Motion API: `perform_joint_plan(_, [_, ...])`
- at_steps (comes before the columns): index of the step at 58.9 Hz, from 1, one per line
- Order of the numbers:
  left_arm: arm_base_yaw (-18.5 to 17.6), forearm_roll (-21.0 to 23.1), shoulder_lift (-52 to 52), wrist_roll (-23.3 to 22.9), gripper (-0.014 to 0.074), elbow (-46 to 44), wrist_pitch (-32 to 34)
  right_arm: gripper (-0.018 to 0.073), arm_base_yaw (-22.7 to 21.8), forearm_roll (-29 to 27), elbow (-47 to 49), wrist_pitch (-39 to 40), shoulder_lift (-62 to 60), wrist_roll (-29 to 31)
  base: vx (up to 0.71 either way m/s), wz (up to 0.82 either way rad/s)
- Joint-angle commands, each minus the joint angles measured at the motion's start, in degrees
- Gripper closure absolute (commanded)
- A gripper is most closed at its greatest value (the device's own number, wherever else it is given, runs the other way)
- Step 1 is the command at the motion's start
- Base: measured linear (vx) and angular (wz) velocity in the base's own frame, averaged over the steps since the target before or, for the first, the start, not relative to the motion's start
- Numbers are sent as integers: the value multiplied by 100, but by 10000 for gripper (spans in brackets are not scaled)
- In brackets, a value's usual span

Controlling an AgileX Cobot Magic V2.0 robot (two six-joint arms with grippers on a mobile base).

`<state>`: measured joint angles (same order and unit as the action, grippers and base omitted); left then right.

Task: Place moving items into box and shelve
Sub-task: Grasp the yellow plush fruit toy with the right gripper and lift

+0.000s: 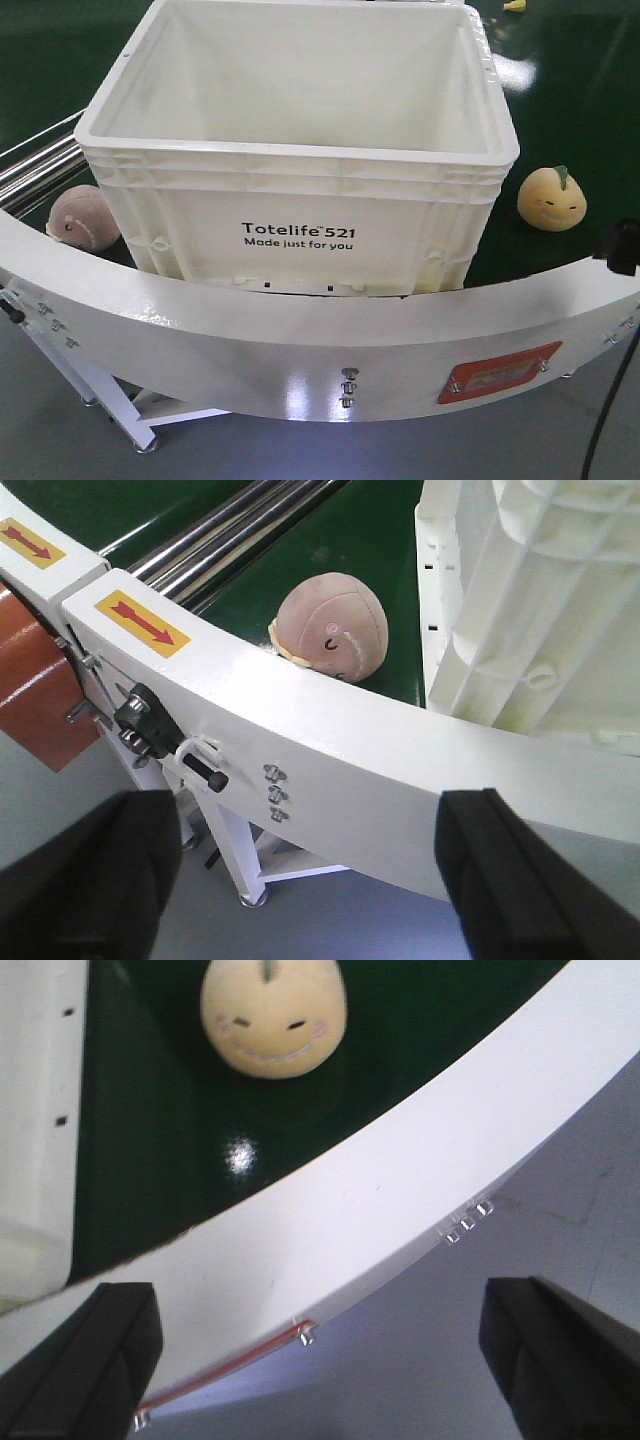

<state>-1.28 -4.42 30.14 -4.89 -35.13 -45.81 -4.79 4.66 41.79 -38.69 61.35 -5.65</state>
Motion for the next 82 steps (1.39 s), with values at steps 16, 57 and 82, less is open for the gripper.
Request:
perform_joint_plan(16, [-14, 20, 44, -34, 41, -138, 370, -129, -251, -1484, 1726, 743, 2109, 2129, 0, 0])
perform_joint_plan(57, [-14, 20, 44, -34, 48, -138, 370, 277, -251, -1519, 2735, 1413, 3679, 2406, 0, 0])
perform_joint_plan(82, [-14, 20, 44, -34, 48, -138, 370, 223, 1675, -1524, 4942, 862, 2979, 2786, 0, 0])
